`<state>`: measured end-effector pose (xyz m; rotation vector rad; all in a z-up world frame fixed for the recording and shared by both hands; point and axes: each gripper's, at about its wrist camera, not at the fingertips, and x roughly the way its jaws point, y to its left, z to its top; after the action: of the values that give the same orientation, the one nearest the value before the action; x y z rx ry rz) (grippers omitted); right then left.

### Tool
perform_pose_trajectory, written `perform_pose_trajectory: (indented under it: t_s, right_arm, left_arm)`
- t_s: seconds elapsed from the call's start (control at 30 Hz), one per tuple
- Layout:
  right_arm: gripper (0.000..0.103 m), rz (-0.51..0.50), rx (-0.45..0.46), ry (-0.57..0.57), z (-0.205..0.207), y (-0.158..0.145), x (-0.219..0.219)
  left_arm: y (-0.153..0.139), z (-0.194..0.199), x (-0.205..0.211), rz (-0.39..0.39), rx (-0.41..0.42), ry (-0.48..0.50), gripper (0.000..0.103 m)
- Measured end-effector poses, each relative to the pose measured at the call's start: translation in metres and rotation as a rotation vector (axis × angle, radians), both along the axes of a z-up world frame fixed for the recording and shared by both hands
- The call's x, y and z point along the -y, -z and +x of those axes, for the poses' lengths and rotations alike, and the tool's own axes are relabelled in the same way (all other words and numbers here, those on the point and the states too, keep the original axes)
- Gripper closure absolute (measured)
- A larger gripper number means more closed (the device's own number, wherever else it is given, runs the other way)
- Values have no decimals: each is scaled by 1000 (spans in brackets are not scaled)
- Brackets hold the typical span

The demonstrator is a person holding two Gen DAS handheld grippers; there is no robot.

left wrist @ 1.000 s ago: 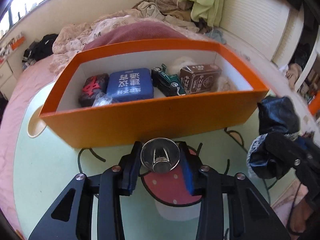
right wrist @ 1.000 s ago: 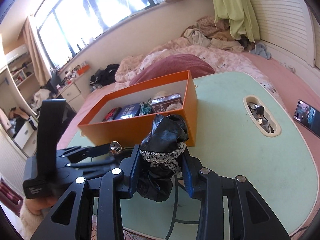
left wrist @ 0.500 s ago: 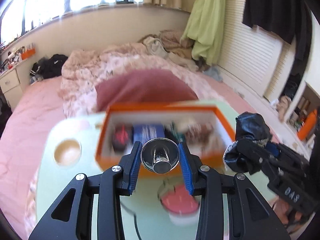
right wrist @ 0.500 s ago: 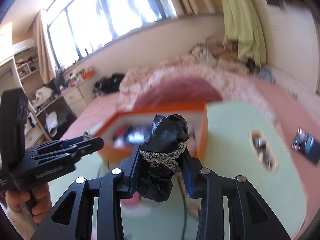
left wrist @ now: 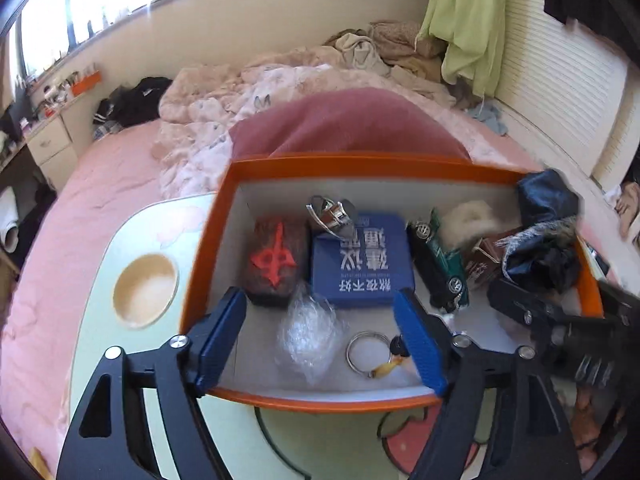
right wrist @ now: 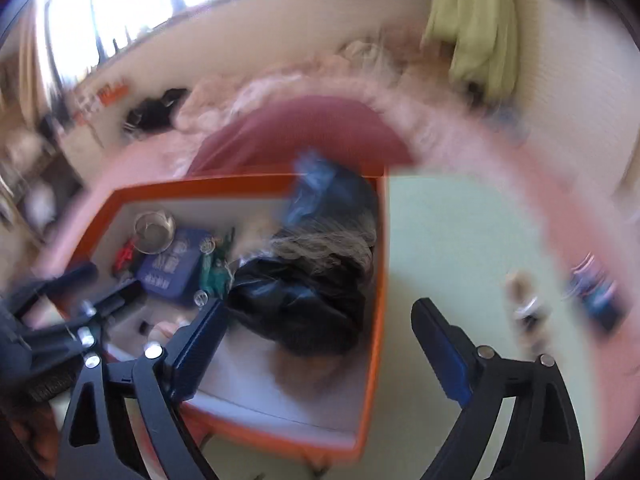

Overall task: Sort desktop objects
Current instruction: 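Lower the silver mirror and black pouch into the orange box, open both tools, then withdraw both open tools from the orange box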

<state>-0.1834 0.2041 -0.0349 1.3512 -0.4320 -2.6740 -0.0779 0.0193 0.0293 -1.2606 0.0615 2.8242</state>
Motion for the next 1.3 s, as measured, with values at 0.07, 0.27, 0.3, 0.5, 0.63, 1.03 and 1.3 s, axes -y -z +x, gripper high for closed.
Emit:
perform_pose_trajectory:
  t_s: [0.07, 0.27, 0.3, 0.5, 0.63, 1.03, 1.3]
  right_arm:
    - [10, 61, -25, 56, 2, 7, -9]
    - [15, 154, -79, 28, 6, 22, -4]
    - [16, 164, -87, 24, 6, 24, -3]
    - [18, 243, -216, 33, 13, 18, -1]
    - [18, 310, -372, 46, 36, -4, 10]
    - [18, 342, -358, -176, 104, -10, 53]
    - [17, 435, -189, -239, 106, 26, 73]
  left_arm:
    - [-1, 10, 2, 5, -37, 9, 26]
    - [0, 14, 7, -3, -48, -3, 26]
    - [3, 11, 6, -1, -51, -3, 26]
    - [-3, 20, 14, 51, -155, -21, 26]
    - [-20, 43, 11, 57, -231, 20, 26]
    - [0, 88, 20, 113, -55, 55, 24]
    - [49, 71, 12, 17, 90, 13, 9]
